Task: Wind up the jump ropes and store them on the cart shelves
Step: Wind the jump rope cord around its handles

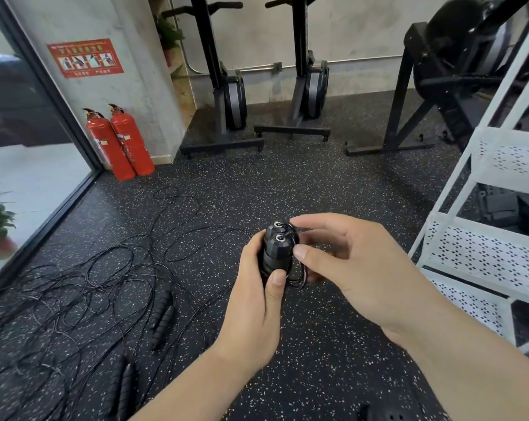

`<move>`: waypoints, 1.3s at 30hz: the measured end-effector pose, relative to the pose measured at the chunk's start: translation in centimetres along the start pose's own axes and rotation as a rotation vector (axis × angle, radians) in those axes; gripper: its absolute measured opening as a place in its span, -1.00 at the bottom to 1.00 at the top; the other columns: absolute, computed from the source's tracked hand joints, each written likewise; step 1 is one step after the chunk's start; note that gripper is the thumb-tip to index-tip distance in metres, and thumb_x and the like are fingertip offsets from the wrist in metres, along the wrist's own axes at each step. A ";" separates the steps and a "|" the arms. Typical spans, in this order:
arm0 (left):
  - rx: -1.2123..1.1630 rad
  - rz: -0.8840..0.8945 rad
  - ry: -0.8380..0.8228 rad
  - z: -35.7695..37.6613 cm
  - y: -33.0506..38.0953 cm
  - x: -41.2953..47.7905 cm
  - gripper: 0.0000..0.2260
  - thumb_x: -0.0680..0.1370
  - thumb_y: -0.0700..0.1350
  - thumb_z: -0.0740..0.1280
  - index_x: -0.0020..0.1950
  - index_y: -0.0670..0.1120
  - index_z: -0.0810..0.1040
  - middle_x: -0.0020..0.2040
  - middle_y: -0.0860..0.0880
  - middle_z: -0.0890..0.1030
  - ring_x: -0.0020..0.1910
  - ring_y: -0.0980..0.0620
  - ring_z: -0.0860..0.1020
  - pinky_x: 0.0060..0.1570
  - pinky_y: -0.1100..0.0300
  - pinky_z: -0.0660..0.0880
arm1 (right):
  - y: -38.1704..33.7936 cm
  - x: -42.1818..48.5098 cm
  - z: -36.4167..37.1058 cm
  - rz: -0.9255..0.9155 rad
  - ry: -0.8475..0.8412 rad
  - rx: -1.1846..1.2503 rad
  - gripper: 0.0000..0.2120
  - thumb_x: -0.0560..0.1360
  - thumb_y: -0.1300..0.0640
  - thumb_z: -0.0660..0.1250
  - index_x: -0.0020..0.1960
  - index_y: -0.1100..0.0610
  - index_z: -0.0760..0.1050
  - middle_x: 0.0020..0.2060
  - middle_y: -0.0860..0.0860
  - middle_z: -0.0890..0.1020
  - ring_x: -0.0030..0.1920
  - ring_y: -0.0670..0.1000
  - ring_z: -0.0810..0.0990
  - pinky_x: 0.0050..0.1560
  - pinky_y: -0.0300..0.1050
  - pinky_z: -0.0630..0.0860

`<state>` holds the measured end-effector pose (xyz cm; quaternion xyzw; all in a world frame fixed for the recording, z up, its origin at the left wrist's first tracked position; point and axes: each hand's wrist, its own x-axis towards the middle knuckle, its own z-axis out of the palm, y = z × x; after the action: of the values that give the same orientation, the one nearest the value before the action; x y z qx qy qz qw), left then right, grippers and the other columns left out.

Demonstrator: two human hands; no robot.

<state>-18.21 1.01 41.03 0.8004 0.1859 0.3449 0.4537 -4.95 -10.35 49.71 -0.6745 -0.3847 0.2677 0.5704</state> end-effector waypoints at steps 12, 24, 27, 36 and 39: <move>0.047 0.035 0.024 0.0 -0.5 0.2 -0.61 0.72 0.31 0.03 0.53 0.56 0.05 0.46 0.45 0.41 0.45 0.32 0.45 0.29 0.50 0.33 | 1.2 -0.5 1.9 0.034 0.096 0.086 -0.63 0.60 0.24 0.45 0.20 -0.23 0.63 0.06 -0.18 0.70 -0.15 0.02 0.74 0.00 0.01 0.72; 0.031 0.051 -0.046 -0.4 -0.2 -0.1 -0.59 0.74 0.24 0.07 0.60 0.35 0.13 0.48 0.38 0.41 0.48 0.23 0.44 0.35 0.46 0.33 | 2.2 0.6 2.4 0.183 0.129 0.296 -0.70 0.65 0.25 0.37 0.16 -0.13 0.70 0.11 0.02 0.73 -0.03 0.13 0.75 0.15 0.20 0.70; 0.032 0.035 -0.039 -0.5 -0.1 0.0 -0.57 0.72 0.29 0.06 0.60 0.35 0.13 0.48 0.38 0.41 0.48 0.23 0.45 0.35 0.46 0.33 | 1.9 0.8 2.0 0.162 0.059 0.293 -0.67 0.67 0.24 0.36 0.23 -0.16 0.68 0.15 -0.08 0.73 0.07 0.03 0.76 0.15 0.03 0.70; -0.142 -0.108 0.004 0.1 1.0 0.0 -0.60 0.73 0.18 0.04 0.54 0.15 0.35 0.35 0.40 0.54 0.40 0.33 0.48 0.30 0.48 0.36 | 1.8 2.0 0.4 0.116 0.014 0.310 -0.77 0.56 0.19 0.50 0.18 -0.03 0.72 -0.02 0.02 0.71 -0.07 0.00 0.69 -0.11 -0.10 0.64; -0.356 -0.233 0.125 0.4 3.0 0.6 -0.67 0.71 0.21 0.07 0.22 0.17 0.59 0.09 0.23 0.72 0.05 0.28 0.65 0.06 0.37 0.54 | 2.0 2.7 0.0 0.252 -0.094 0.641 -0.83 0.54 0.12 0.49 0.13 0.06 0.69 -0.21 -0.04 0.57 -0.34 -0.11 0.43 -0.33 -0.19 0.43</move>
<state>-17.59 -0.42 43.69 0.6578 0.2413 0.3664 0.6123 -3.04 -8.20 47.97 -0.4901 -0.2208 0.4741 0.6974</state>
